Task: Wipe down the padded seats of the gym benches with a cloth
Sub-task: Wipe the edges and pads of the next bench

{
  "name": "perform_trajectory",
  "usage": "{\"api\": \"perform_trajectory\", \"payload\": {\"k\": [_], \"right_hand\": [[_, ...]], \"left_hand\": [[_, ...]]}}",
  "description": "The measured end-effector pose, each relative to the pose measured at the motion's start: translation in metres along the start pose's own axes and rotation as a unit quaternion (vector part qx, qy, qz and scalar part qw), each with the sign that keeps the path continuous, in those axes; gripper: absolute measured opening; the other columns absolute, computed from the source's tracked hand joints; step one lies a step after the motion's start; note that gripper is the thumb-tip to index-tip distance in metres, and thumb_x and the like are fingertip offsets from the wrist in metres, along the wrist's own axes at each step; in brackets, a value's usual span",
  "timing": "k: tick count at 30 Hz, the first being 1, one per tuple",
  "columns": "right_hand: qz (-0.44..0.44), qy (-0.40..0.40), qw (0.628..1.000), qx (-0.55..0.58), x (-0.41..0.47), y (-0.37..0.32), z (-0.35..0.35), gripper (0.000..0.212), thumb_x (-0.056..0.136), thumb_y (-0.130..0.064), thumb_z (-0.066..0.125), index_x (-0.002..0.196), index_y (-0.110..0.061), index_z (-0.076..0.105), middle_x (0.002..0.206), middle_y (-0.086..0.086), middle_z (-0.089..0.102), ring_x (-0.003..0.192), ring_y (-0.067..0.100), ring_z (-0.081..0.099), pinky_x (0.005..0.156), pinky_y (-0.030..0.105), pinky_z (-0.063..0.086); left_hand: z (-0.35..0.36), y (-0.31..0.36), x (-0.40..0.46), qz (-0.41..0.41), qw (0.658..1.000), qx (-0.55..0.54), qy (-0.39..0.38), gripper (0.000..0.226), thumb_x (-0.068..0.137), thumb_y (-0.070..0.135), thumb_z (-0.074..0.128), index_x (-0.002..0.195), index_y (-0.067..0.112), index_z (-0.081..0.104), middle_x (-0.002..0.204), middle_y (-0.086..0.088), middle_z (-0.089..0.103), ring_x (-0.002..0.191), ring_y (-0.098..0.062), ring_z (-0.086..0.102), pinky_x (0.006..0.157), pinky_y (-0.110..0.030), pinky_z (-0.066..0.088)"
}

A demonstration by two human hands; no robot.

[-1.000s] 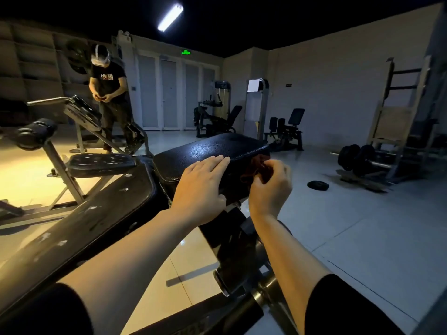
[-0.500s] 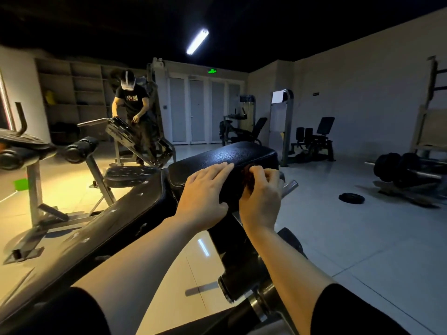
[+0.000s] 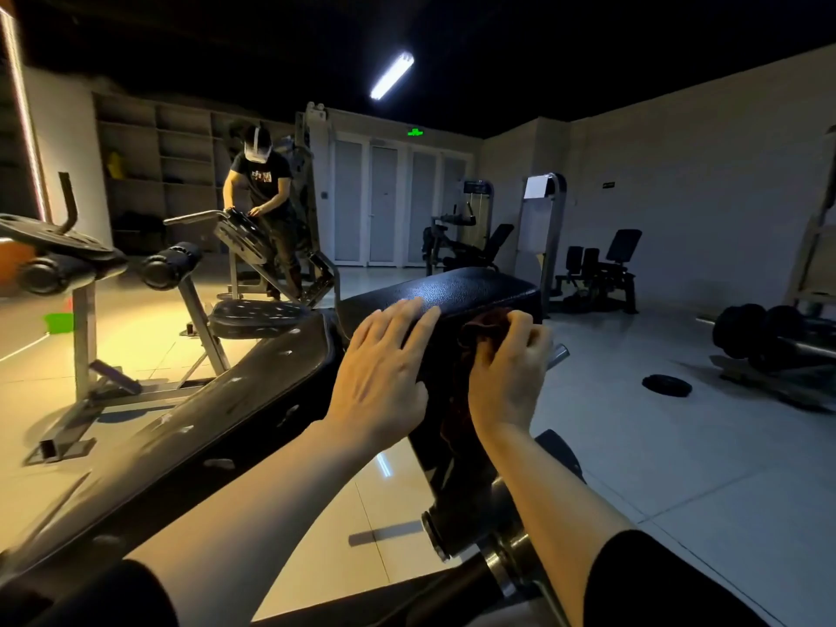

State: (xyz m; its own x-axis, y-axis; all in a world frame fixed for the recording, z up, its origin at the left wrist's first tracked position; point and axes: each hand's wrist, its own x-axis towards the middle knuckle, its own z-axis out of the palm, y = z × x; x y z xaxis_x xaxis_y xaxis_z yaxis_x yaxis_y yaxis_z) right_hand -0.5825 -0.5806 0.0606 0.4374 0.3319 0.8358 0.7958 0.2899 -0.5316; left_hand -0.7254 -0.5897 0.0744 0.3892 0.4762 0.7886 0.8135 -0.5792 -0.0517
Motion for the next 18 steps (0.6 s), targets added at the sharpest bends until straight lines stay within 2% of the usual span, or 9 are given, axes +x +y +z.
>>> {"api": "perform_trajectory", "payload": {"k": [3,6,9,12,14,16,18], "right_hand": [[-0.109,-0.071,0.991,-0.024,-0.011,-0.009,0.004,0.032,0.083,-0.009,0.066,0.112,-0.009,0.051,0.112,0.014,0.046,0.099,0.017,0.042,0.077,0.026,0.049],[-0.193,-0.138,0.971,-0.016,-0.019,-0.016,0.007,0.039,0.078,-0.009,0.071,0.113,-0.009,0.054,0.111,0.014,0.048,0.098,0.021,0.046,0.076,0.026,0.049],[-0.154,-0.083,0.985,-0.003,-0.011,-0.012,0.006,0.033,0.08,-0.005,0.07,0.111,-0.008,0.057,0.11,0.015,0.052,0.097,0.022,0.049,0.076,0.024,0.047],[-0.052,-0.01,0.999,0.0,-0.005,-0.008,0.004,0.028,0.084,-0.004,0.065,0.111,-0.005,0.058,0.112,0.017,0.052,0.101,0.025,0.051,0.078,0.026,0.046],[-0.09,-0.016,0.996,-0.02,-0.01,-0.011,0.006,0.026,0.084,-0.005,0.066,0.108,-0.006,0.057,0.11,0.017,0.052,0.099,0.027,0.051,0.077,0.029,0.049],[-0.18,-0.061,0.981,-0.039,-0.018,-0.014,0.009,0.028,0.081,-0.007,0.067,0.107,-0.007,0.058,0.109,0.016,0.053,0.097,0.027,0.052,0.077,0.028,0.05],[-0.232,-0.102,0.967,-0.041,-0.022,-0.016,0.01,0.03,0.079,-0.012,0.064,0.108,-0.007,0.057,0.108,0.015,0.054,0.097,0.027,0.051,0.075,0.027,0.049]], "left_hand": [[0.001,-0.012,-0.01,-0.036,0.998,0.04,0.034,0.085,0.067,0.023,0.074,0.144,0.013,0.039,0.145,-0.011,0.038,0.136,-0.029,0.029,0.115,-0.041,0.02],[0.006,-0.011,-0.02,-0.051,0.997,0.062,0.006,0.094,0.064,0.036,0.076,0.146,0.011,0.036,0.148,-0.012,0.033,0.138,-0.03,0.023,0.117,-0.047,0.015],[0.011,-0.006,-0.034,-0.059,0.997,0.055,-0.006,0.095,0.068,0.042,0.07,0.148,0.008,0.031,0.149,-0.011,0.029,0.14,-0.029,0.02,0.119,-0.049,0.013],[0.012,-0.01,-0.041,-0.07,0.996,0.062,-0.013,0.1,0.065,0.029,0.077,0.15,0.008,0.028,0.149,-0.009,0.029,0.142,-0.027,0.022,0.119,-0.049,0.013],[0.009,-0.014,-0.042,-0.064,0.996,0.061,-0.007,0.099,0.064,0.024,0.078,0.148,0.007,0.03,0.147,-0.01,0.036,0.14,-0.027,0.029,0.118,-0.048,0.016],[0.006,-0.017,-0.04,-0.054,0.997,0.048,-0.008,0.095,0.063,0.022,0.079,0.146,0.006,0.035,0.143,-0.01,0.043,0.137,-0.027,0.036,0.117,-0.046,0.018],[0.003,-0.018,-0.04,-0.05,0.998,0.033,-0.009,0.092,0.065,0.02,0.079,0.146,0.007,0.036,0.143,-0.01,0.045,0.137,-0.027,0.038,0.117,-0.044,0.017]]}}
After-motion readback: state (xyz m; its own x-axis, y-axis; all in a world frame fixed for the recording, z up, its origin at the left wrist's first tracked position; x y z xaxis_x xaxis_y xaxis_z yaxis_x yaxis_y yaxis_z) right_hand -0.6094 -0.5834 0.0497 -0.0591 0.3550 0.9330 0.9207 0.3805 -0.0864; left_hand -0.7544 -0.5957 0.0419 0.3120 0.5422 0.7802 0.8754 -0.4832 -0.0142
